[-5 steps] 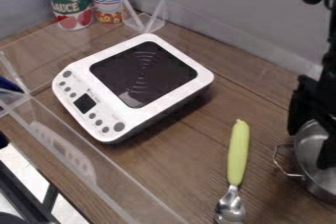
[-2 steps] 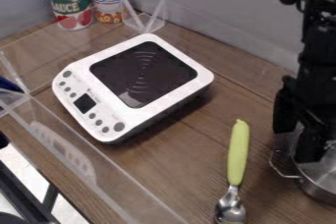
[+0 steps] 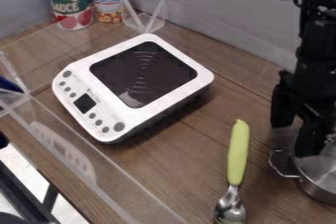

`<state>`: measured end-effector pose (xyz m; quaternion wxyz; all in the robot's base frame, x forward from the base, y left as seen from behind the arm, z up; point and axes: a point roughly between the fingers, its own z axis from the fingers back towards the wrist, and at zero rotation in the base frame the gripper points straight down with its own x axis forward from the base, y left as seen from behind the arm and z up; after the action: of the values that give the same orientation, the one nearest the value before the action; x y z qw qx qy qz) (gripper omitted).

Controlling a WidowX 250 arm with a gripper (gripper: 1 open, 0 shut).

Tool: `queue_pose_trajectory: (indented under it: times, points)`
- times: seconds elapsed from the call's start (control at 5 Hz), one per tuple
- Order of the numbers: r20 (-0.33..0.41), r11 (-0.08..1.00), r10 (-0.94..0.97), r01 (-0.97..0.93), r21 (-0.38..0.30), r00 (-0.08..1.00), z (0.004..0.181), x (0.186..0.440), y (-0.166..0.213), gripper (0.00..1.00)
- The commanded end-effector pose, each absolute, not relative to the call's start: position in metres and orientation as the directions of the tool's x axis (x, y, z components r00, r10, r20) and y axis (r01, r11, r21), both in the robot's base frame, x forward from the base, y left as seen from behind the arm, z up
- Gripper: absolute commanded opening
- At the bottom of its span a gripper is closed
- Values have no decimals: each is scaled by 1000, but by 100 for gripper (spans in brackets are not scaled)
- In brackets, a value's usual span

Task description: Put silver pot on the white and black stove top

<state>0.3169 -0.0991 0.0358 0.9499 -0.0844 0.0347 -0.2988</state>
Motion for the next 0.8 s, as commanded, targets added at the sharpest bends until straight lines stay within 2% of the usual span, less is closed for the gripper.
queue_pose_trajectory:
  times: [0.0,0.2,0.6]
  points:
    - [21,791,-595,591,-161,803,51,330,-106,100]
    - [16,775,-618,613,-155,786,52,339,-108,100]
    - [6,802,-584,578,-150,812,55,335,-106,100]
